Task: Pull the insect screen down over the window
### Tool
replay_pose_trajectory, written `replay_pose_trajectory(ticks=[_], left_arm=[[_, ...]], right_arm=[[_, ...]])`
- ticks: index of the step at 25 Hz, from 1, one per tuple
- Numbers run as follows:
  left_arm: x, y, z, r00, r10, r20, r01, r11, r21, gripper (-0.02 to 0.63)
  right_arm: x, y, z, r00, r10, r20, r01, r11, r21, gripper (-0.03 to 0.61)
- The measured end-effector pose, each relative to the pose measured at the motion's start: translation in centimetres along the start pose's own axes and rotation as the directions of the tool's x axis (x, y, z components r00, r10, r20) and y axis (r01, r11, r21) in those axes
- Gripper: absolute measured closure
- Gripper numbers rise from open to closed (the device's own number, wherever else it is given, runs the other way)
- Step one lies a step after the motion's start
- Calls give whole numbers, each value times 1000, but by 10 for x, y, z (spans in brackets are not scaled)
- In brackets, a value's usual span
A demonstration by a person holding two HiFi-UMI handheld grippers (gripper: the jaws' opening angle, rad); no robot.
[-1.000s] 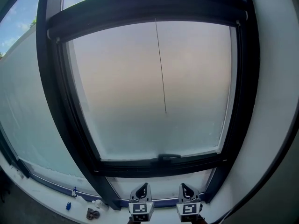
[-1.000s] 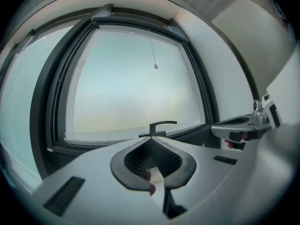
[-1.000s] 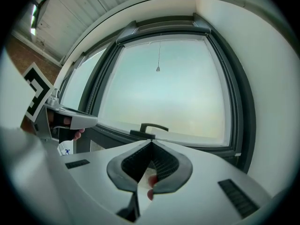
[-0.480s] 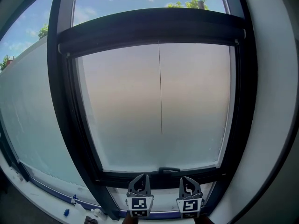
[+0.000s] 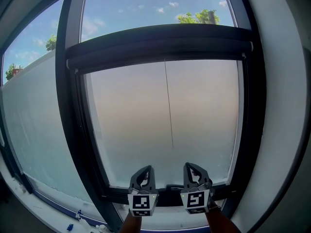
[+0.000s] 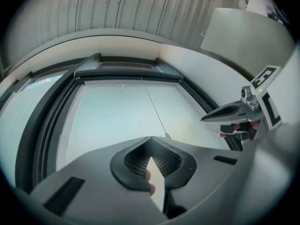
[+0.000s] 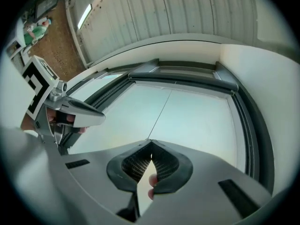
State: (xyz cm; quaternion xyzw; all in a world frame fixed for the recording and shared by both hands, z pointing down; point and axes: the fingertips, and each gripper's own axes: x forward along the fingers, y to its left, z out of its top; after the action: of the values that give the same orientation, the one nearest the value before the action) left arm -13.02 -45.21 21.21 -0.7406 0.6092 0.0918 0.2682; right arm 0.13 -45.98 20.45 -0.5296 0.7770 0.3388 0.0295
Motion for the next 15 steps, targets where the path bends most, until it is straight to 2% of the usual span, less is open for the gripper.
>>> replay_pose_trajectory(ticks=[2,5,7,9,11,13,15], left_arm=[[14,7,18,1000,15,23,-17,995,101,611],[34,12,43,999,12,51,-24,969,247,611],[49,16,57,998,12,58,-30,949,313,611],[64,24,72,998,30,51,-47,920,389,611],[77,33,88,997,64,49,-80,866,494,611],[90,41,105,995,89,52,-102,794,599,611],[105,44,117,997,73,30,-74,735,674,611]], right_arm=[[15,-10,20,1000,-4,11,5,999,-45,575],[37,-24,39,1000,-3,26,7,986,-165,575],[49,-35,51,999,-12,44,23,968,-252,575],[61,-45,63,998,-19,64,41,934,-354,575],[73,-55,78,996,-29,83,64,886,-460,575],[85,-64,94,995,-40,96,85,839,-538,575],[96,-72,109,996,-43,82,84,797,-599,575]])
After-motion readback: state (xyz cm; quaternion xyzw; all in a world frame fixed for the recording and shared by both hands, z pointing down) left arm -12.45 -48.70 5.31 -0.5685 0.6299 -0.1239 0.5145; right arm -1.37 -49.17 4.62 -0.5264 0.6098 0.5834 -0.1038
